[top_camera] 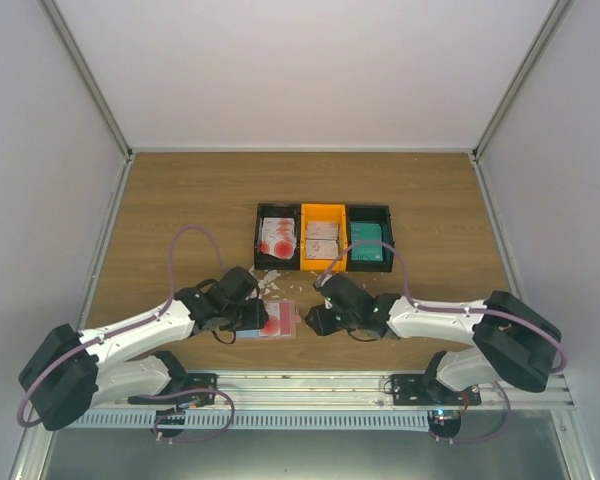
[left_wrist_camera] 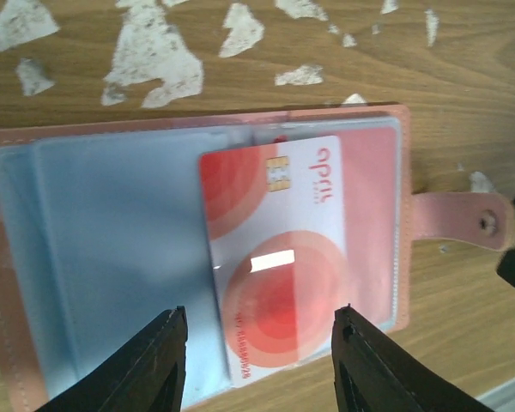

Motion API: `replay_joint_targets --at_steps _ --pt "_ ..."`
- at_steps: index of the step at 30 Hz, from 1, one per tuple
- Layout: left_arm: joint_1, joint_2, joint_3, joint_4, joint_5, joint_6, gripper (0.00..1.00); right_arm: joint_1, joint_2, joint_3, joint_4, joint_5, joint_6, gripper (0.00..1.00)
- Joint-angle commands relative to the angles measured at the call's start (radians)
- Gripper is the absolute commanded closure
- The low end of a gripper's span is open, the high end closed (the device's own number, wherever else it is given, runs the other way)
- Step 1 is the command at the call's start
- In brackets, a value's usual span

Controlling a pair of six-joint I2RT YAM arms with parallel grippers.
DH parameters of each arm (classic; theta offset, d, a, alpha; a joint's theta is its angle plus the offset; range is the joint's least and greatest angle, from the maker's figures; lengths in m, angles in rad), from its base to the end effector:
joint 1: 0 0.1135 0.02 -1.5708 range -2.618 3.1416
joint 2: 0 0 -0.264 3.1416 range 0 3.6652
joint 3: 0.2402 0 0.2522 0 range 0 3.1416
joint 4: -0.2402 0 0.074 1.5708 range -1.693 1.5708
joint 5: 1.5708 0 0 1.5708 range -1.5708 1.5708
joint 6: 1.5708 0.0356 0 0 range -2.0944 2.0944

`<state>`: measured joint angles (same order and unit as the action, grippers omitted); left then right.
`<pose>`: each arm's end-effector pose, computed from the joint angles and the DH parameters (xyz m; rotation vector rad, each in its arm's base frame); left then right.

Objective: Put the credit cards into the card holder
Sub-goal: Insert the credit card into the card holder.

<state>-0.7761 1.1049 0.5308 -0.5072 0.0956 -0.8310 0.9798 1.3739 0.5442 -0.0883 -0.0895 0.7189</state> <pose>0.1340 -0.1363 0.1701 -0.0435 2.8082 -0.5981 0.1336 0.2048 0.1452 -0.3880 2.6463 0.7588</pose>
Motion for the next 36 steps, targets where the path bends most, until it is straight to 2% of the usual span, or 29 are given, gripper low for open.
replay_joint_targets --at_steps 1,10,15,31,36 --pt "0.016 0.003 -0.041 0.040 -0.031 -0.029 0.52 0.043 0.013 0.024 0.016 -0.011 -0.023 0.60" --pt "0.024 0.078 -0.079 0.168 0.044 -0.019 0.70 0.074 0.135 0.085 0.011 -0.014 -0.041 0.63" --pt "0.028 0.107 -0.062 0.177 0.044 0.004 0.74 0.074 0.176 0.102 0.022 -0.019 -0.052 0.65" --pt "0.029 0.146 -0.087 0.333 0.205 0.041 0.74 0.074 0.204 0.096 0.053 -0.038 -0.065 0.67" --pt "0.029 0.155 -0.088 0.339 0.198 0.041 0.73 0.074 0.198 0.090 0.053 -0.033 -0.063 0.67"
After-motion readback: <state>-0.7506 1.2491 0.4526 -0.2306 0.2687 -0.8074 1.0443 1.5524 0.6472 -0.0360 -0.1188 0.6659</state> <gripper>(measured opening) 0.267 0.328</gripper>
